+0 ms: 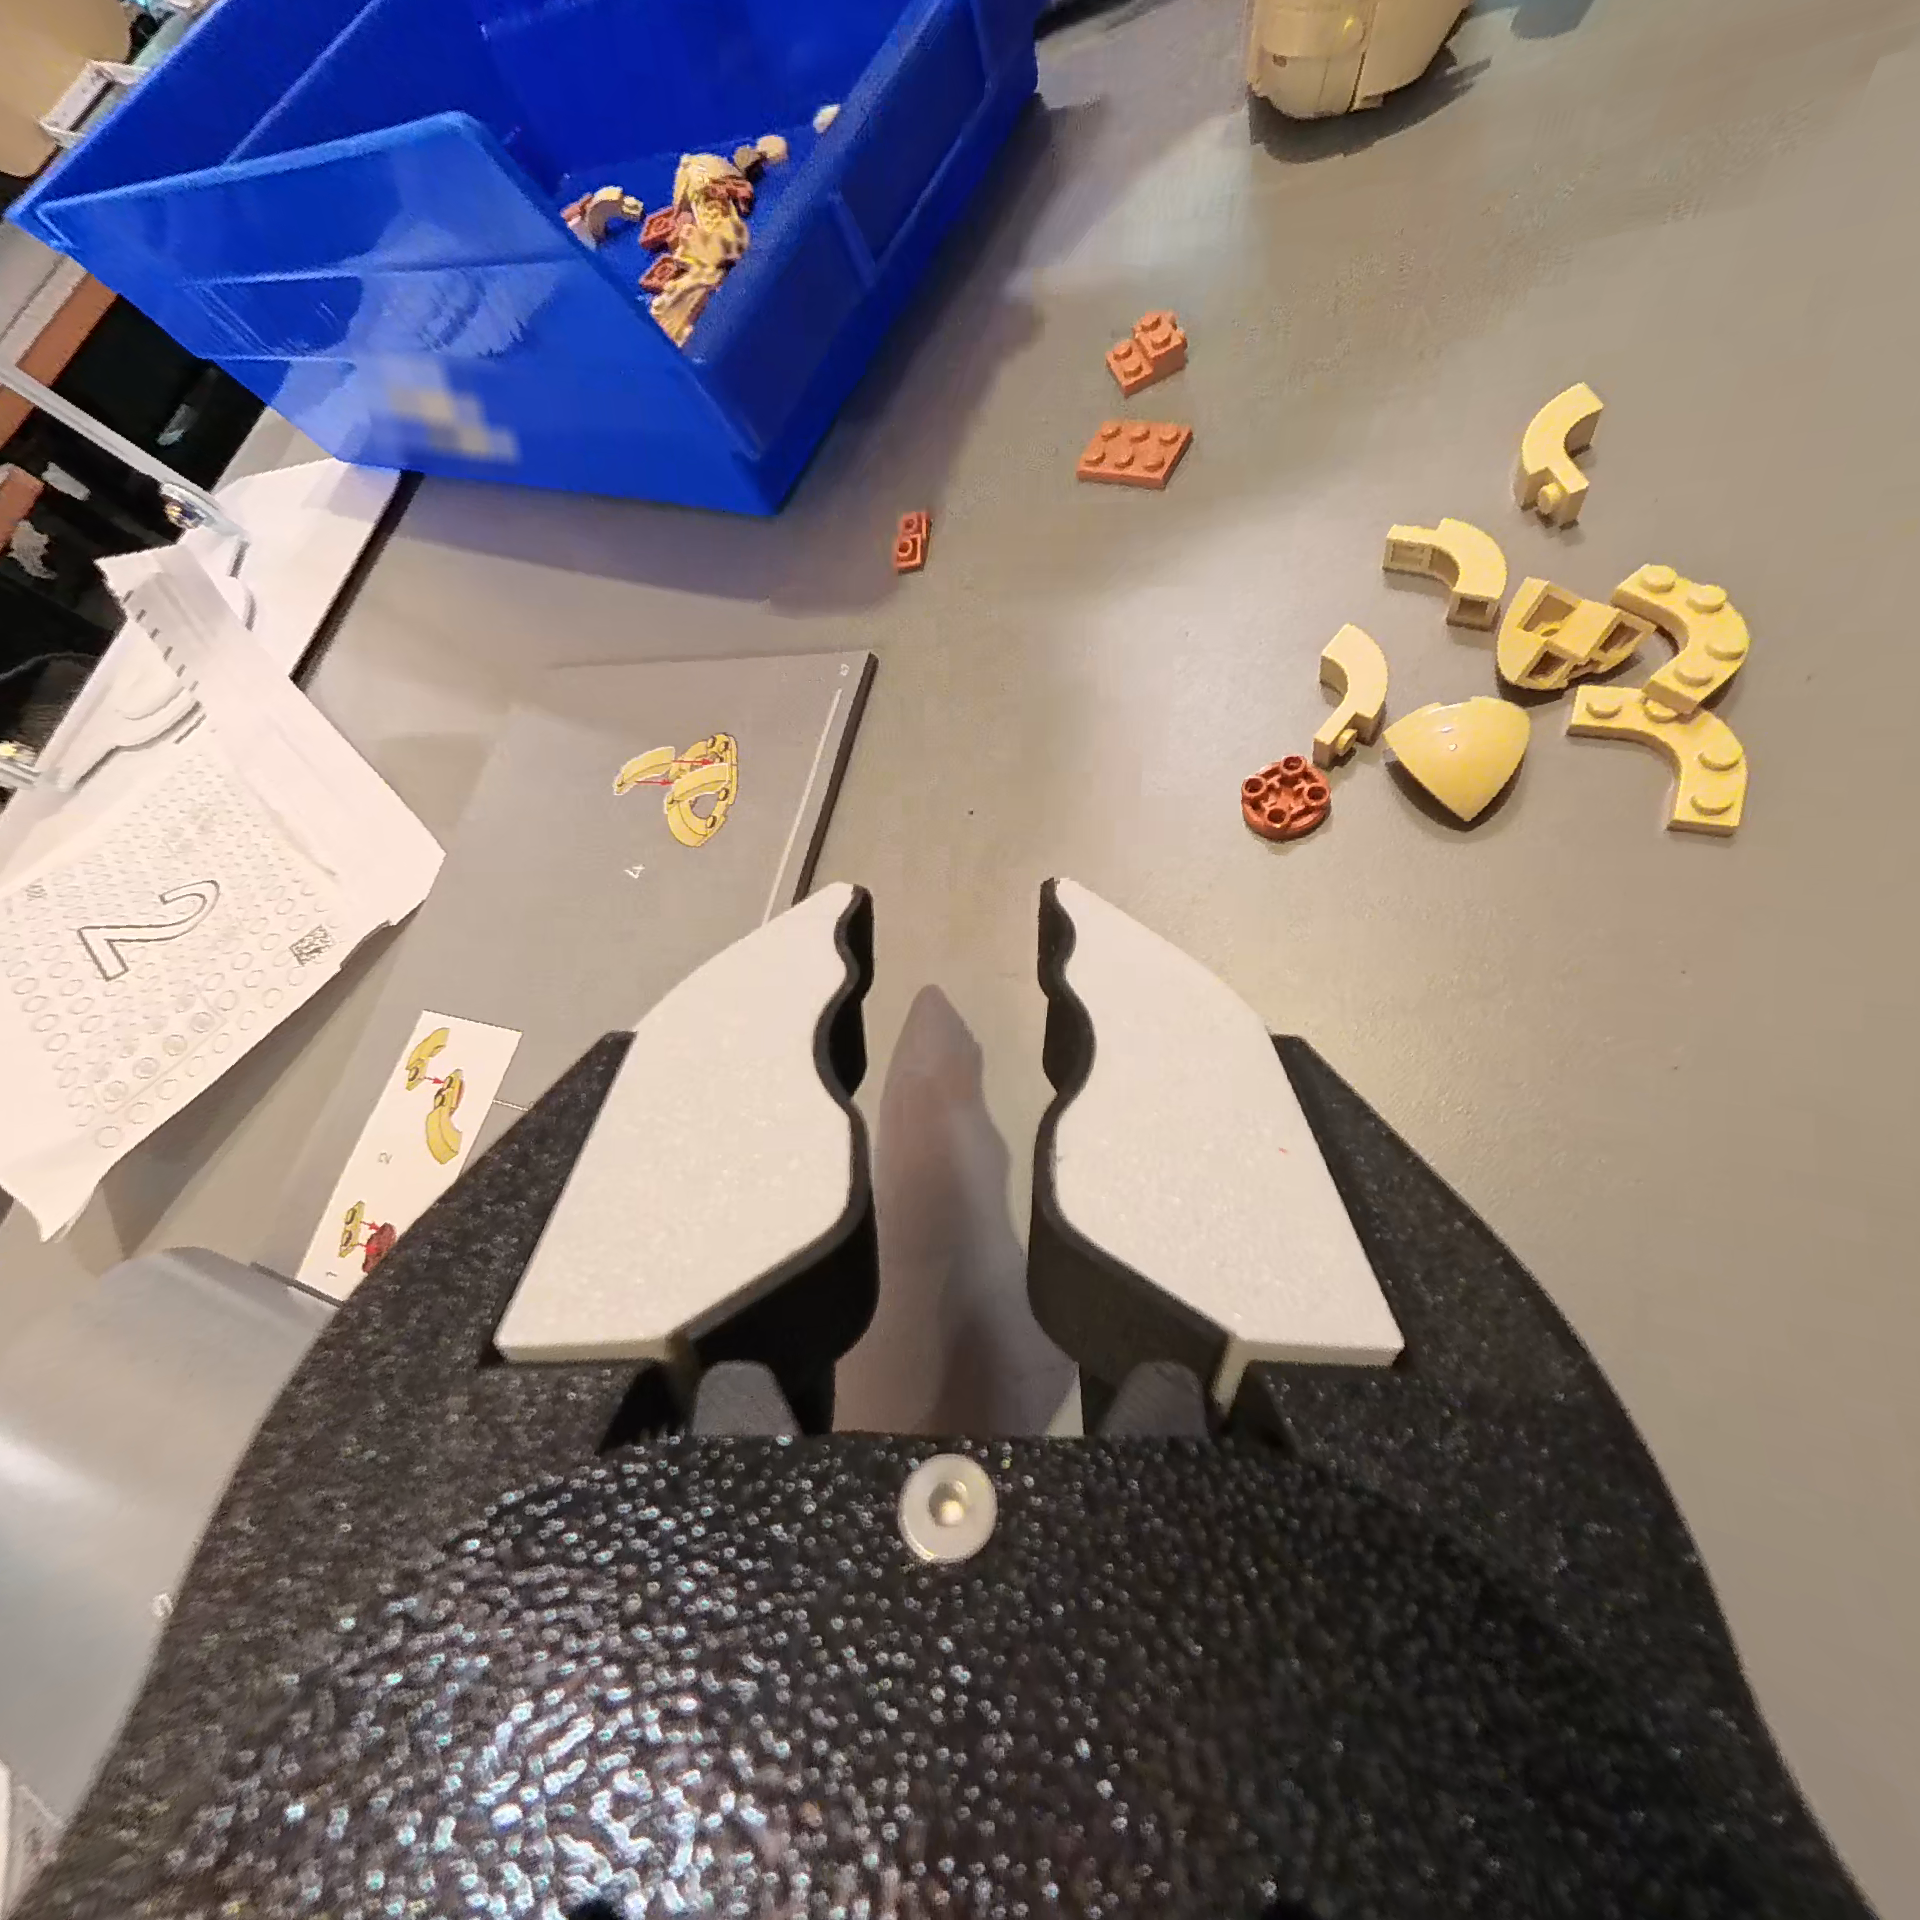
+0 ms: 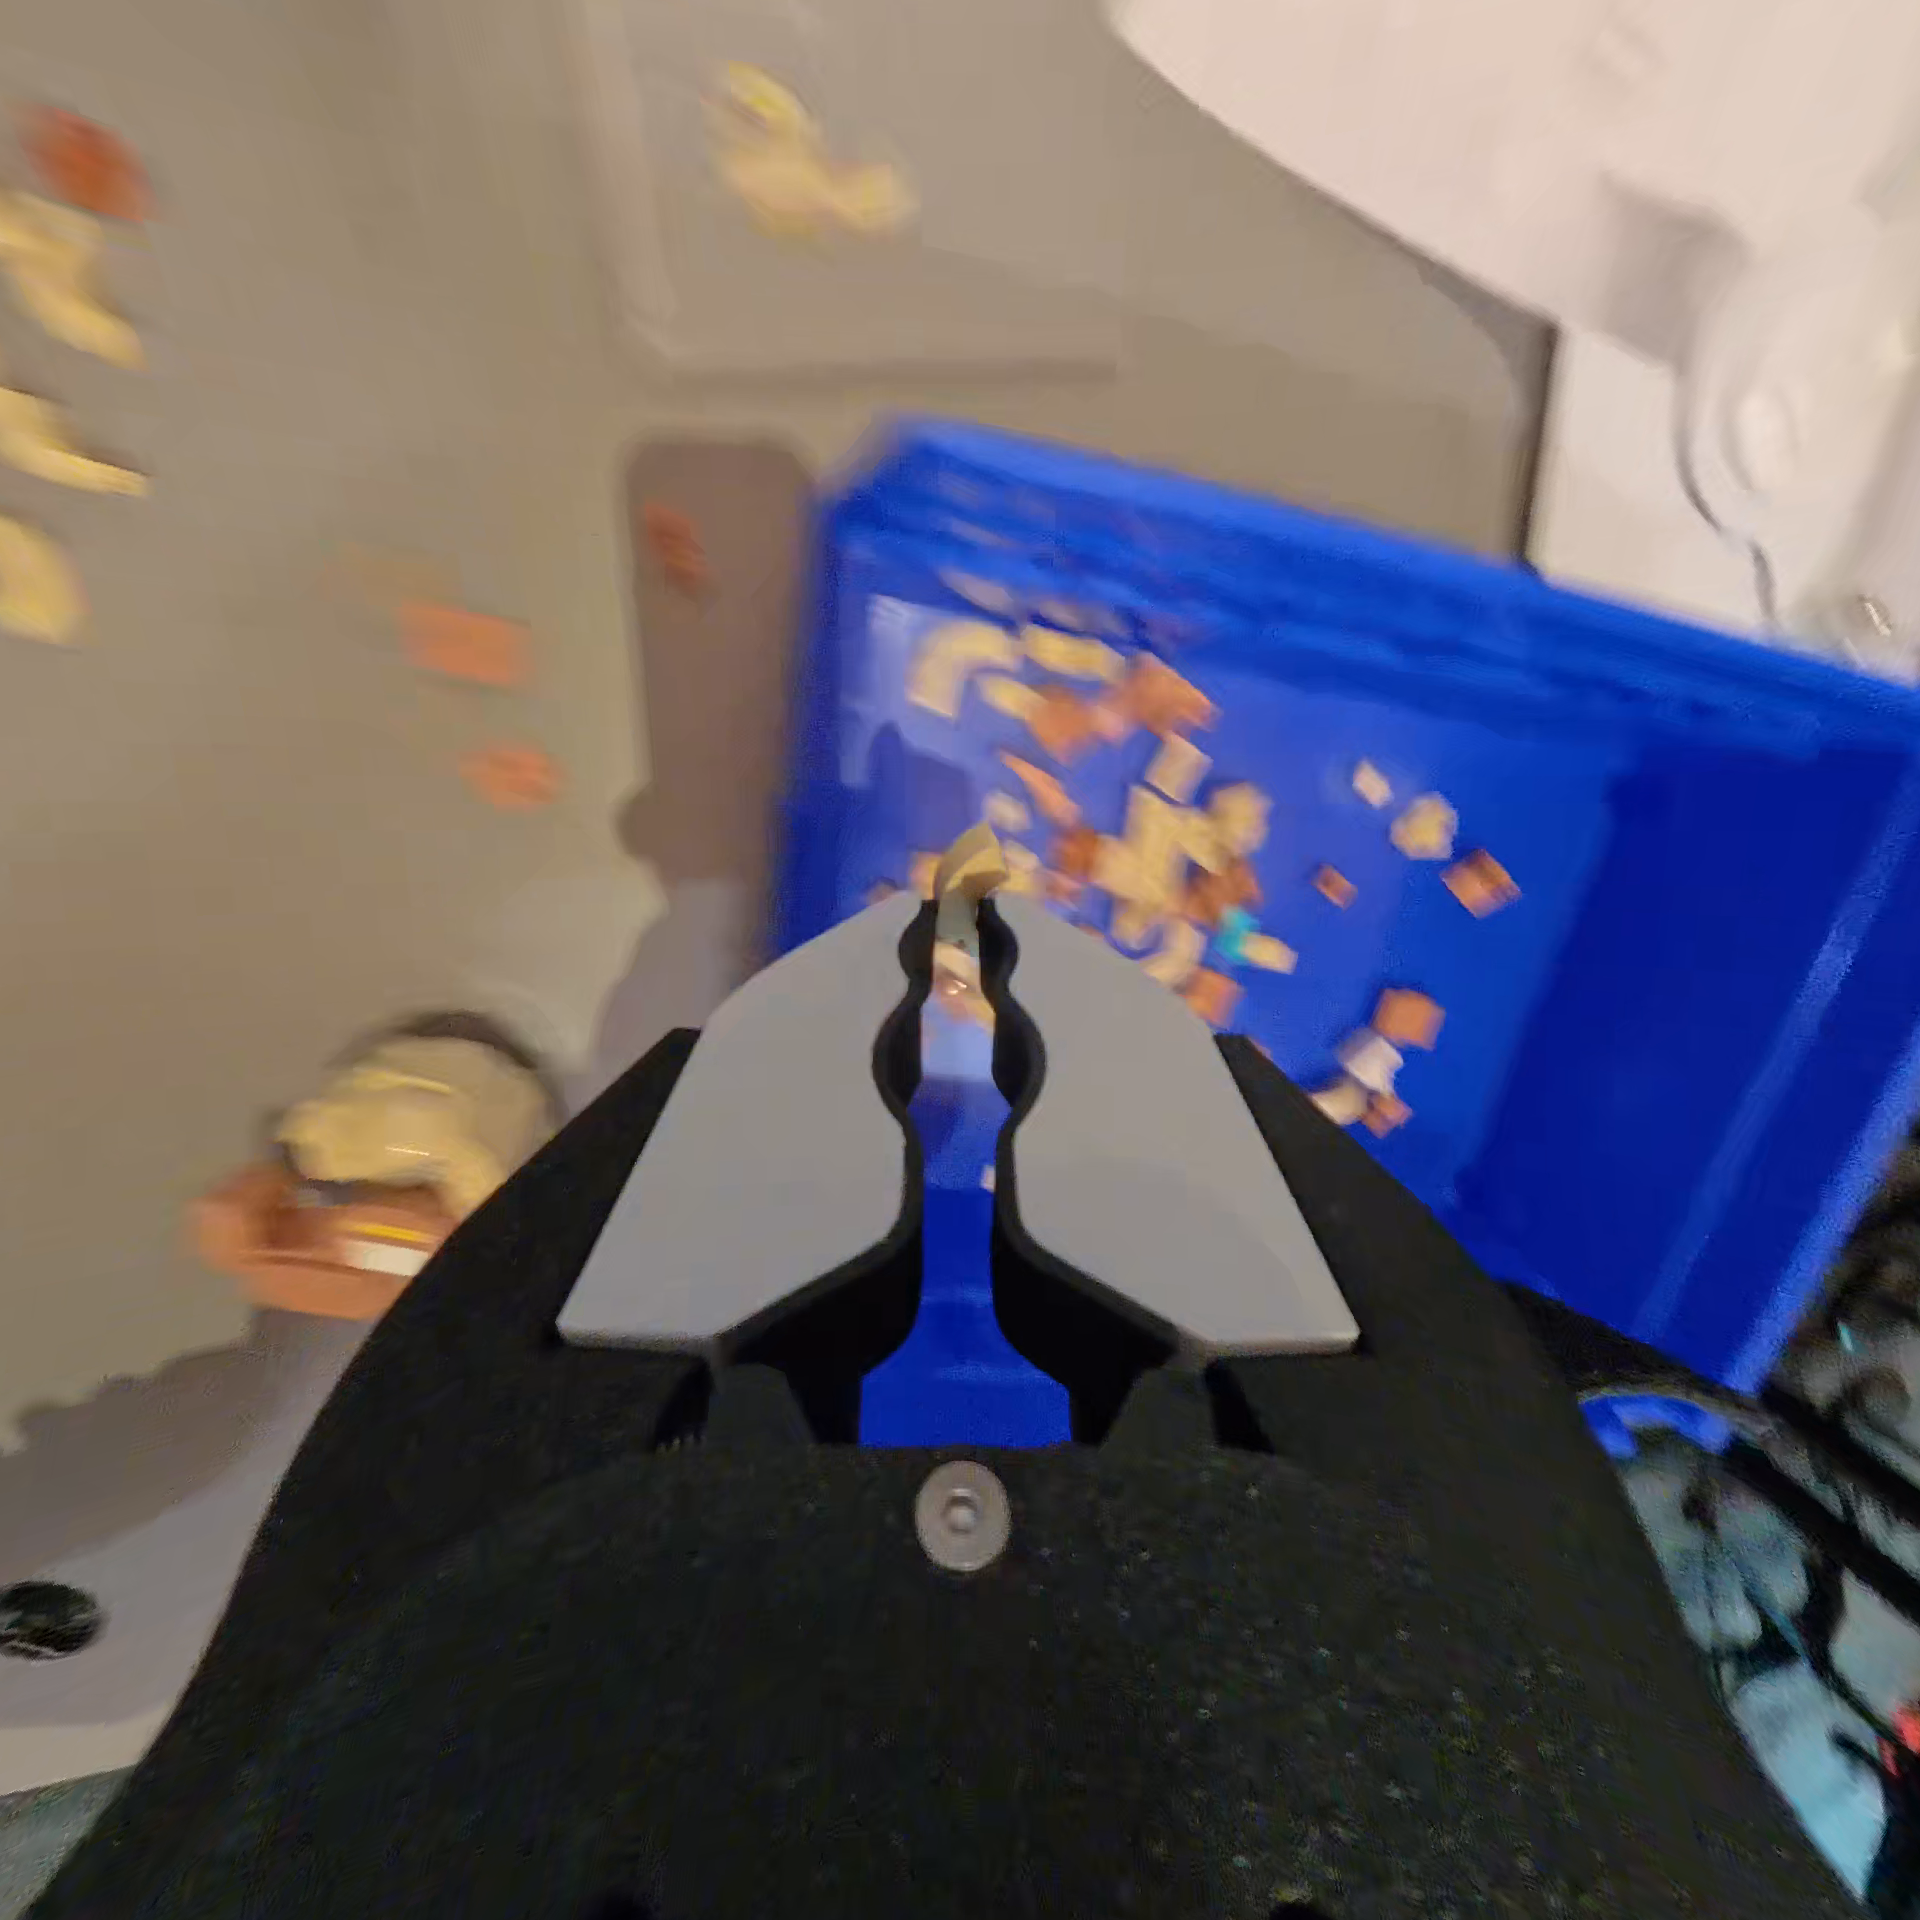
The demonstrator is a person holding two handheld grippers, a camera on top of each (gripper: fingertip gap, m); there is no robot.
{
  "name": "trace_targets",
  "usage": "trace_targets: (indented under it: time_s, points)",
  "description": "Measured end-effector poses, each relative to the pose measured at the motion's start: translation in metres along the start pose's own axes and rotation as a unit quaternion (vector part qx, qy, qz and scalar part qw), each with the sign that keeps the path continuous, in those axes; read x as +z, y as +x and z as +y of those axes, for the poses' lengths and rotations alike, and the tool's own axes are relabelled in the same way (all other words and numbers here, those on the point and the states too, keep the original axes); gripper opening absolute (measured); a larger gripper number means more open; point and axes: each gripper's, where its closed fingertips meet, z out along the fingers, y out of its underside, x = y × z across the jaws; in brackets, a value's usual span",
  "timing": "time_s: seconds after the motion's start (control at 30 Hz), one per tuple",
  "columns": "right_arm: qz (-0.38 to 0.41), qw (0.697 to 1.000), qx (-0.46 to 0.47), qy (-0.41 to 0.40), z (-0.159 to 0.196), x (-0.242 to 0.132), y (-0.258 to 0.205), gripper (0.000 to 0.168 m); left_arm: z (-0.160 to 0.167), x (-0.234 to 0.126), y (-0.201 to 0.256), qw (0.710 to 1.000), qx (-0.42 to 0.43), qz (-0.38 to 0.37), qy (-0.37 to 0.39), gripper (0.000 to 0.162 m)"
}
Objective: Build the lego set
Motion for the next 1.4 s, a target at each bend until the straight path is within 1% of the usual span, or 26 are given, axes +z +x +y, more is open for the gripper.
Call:
trace_targets:
  time_s: [0.07,0.13,0.23,0.3,0.47,0.53,0.67,0.8,0.9,1.0,1.13,1.2,1.3,1.4]
  points:
    - [-0.029,0.999,-0.032,0.023,-0.029,0.000,-0.055,0.007,0.000,0.000,0.000,1.000,0.003,-0.001,-0.002,0.030]
    - [-0.048,0.997,-0.058,0.022,-0.049,0.011,-0.099,0.008,0.000,0.000,0.001,1.000,0.002,-0.002,-0.004,0.030]
    - [-0.061,0.995,-0.078,-0.001,-0.066,0.037,-0.139,0.008,-0.001,-0.002,-0.001,1.000,0.003,-0.010,-0.003,0.030]
    - [-0.066,0.995,-0.077,-0.014,-0.072,0.054,-0.149,0.008,0.000,-0.004,0.000,1.000,0.000,-0.014,-0.003,0.030]
    - [-0.097,0.994,-0.045,-0.030,-0.072,0.082,-0.157,0.008,0.008,-0.014,0.009,1.000,-0.002,-0.006,-0.010,0.030]
    - [-0.112,0.993,-0.032,-0.037,-0.069,0.089,-0.159,0.008,0.013,-0.021,0.011,1.000,0.000,-0.007,-0.012,0.031]
    - [-0.123,0.992,-0.015,-0.031,-0.068,0.095,-0.162,0.010,0.021,-0.036,0.004,1.000,-0.023,-0.016,-0.007,0.032]
    - [-0.120,0.993,-0.002,-0.014,-0.070,0.094,-0.162,0.021,0.039,-0.057,-0.023,0.997,-0.047,-0.066,-0.017,0.033]
    - [-0.101,0.995,0.015,0.016,-0.075,0.088,-0.157,0.025,0.059,-0.075,-0.045,0.991,-0.056,-0.115,-0.045,0.033]
    - [-0.069,0.996,0.038,0.049,-0.082,0.082,-0.147,0.026,0.065,-0.082,-0.054,0.987,-0.086,-0.131,-0.043,0.033]
    - [-0.038,0.994,0.054,0.092,-0.092,0.075,-0.137,0.026,0.031,-0.063,-0.045,0.986,-0.139,-0.089,0.026,0.032]
    - [-0.029,0.992,0.058,0.108,-0.094,0.070,-0.135,0.025,0.010,-0.046,-0.035,0.989,-0.126,-0.064,0.046,0.033]
    - [-0.038,0.990,0.059,0.120,-0.094,0.066,-0.138,0.023,-0.009,-0.020,-0.022,0.995,-0.075,-0.048,0.052,0.033]
    - [-0.046,0.991,0.057,0.113,-0.088,0.069,-0.142,0.023,-0.009,0.000,-0.019,0.997,-0.066,-0.038,0.025,0.033]
